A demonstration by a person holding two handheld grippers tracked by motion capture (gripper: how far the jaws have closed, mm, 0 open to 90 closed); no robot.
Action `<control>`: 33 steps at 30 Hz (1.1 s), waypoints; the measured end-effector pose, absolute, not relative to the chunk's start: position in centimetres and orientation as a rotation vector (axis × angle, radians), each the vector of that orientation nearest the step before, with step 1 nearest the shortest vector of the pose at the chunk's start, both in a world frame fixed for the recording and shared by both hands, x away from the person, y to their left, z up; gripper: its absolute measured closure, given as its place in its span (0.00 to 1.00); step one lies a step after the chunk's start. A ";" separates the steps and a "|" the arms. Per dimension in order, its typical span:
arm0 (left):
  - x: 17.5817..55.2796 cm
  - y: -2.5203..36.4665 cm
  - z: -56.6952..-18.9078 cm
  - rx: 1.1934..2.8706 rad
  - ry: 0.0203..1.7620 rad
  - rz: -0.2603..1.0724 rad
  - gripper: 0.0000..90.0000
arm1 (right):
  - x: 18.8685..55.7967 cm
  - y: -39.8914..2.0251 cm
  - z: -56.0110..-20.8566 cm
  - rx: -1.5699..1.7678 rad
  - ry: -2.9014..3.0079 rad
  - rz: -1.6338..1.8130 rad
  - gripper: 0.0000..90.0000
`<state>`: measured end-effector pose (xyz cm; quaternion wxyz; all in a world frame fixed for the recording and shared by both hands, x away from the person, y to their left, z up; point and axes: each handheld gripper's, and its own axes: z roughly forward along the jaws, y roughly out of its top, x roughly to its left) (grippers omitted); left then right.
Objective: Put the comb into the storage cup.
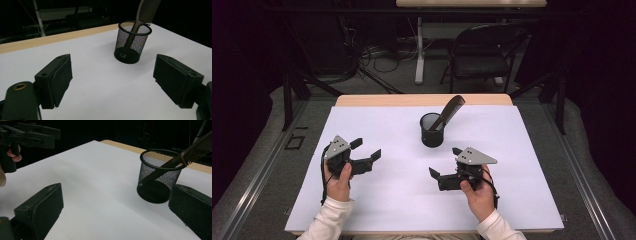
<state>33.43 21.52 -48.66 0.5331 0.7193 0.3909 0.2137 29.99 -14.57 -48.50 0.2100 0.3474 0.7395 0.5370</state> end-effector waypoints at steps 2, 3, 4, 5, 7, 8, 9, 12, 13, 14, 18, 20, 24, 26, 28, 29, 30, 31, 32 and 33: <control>33.4 21.5 -48.7 1.713 0.930 0.510 0.17 | 29.8 -14.6 -48.8 0.968 2.056 1.498 0.00; 33.4 21.5 -48.6 1.712 0.930 0.510 0.17 | 29.8 -14.6 -49.0 0.968 2.055 1.498 0.00; 33.4 21.5 -48.6 1.712 0.931 0.511 0.17 | 29.7 -14.6 -49.2 0.969 2.051 1.502 0.00; 33.4 21.5 -48.6 1.711 0.932 0.512 0.17 | 29.7 -14.6 -49.3 0.966 2.052 1.499 0.00; 33.4 21.6 -48.6 1.711 0.931 0.513 0.17 | 29.7 -14.6 -49.6 0.970 2.055 1.500 0.00; 33.4 21.6 -48.6 1.711 0.930 0.514 0.17 | 29.6 -14.6 -49.7 0.974 2.053 1.502 0.00; 33.4 21.6 -48.6 1.711 0.929 0.514 0.17 | 29.6 -14.6 -49.9 0.976 2.052 1.501 0.00; 33.4 21.6 -48.6 1.712 0.930 0.513 0.17 | 29.6 -14.6 -50.3 0.974 2.054 1.499 0.00; 33.4 21.6 -48.6 1.712 0.930 0.513 0.17 | 29.7 -14.6 -50.5 0.974 2.053 1.497 0.00; 33.4 21.6 -48.6 1.711 0.930 0.513 0.17 | 29.7 -14.7 -50.6 0.974 2.052 1.494 0.00; 33.5 21.6 -48.7 1.710 0.930 0.512 0.17 | 29.8 -14.6 -51.3 0.979 2.061 1.475 0.00; 33.5 21.6 -48.7 1.710 0.931 0.513 0.17 | 29.8 -14.6 -51.6 0.973 2.066 1.471 0.00; 33.5 21.6 -48.7 1.710 0.928 0.513 0.17 | 29.8 -14.6 -51.9 0.971 2.070 1.464 0.00; 33.4 21.6 -48.7 1.709 0.927 0.513 0.17 | 29.8 -14.6 -52.1 0.976 2.068 1.462 0.00; 33.4 21.6 -48.7 1.709 0.927 0.513 0.17 | 29.8 -14.7 -52.3 0.974 2.070 1.464 0.00; 33.4 21.6 -48.7 1.709 0.926 0.512 0.17 | 29.8 -14.8 -52.4 0.976 2.068 1.465 0.01; 33.5 21.6 -48.7 1.711 0.925 0.511 0.17 | 29.8 -14.8 -52.5 0.978 2.065 1.472 0.01; 33.5 21.6 -48.7 1.710 0.925 0.511 0.17 | 29.8 -14.8 -52.5 0.980 2.067 1.467 0.01; 33.5 21.6 -48.8 1.711 0.924 0.511 0.17 | 29.8 -14.8 -52.5 0.981 2.065 1.460 0.01; 33.5 21.6 -48.8 1.711 0.924 0.511 0.17 | 29.8 -14.8 -52.6 0.980 2.067 1.445 0.01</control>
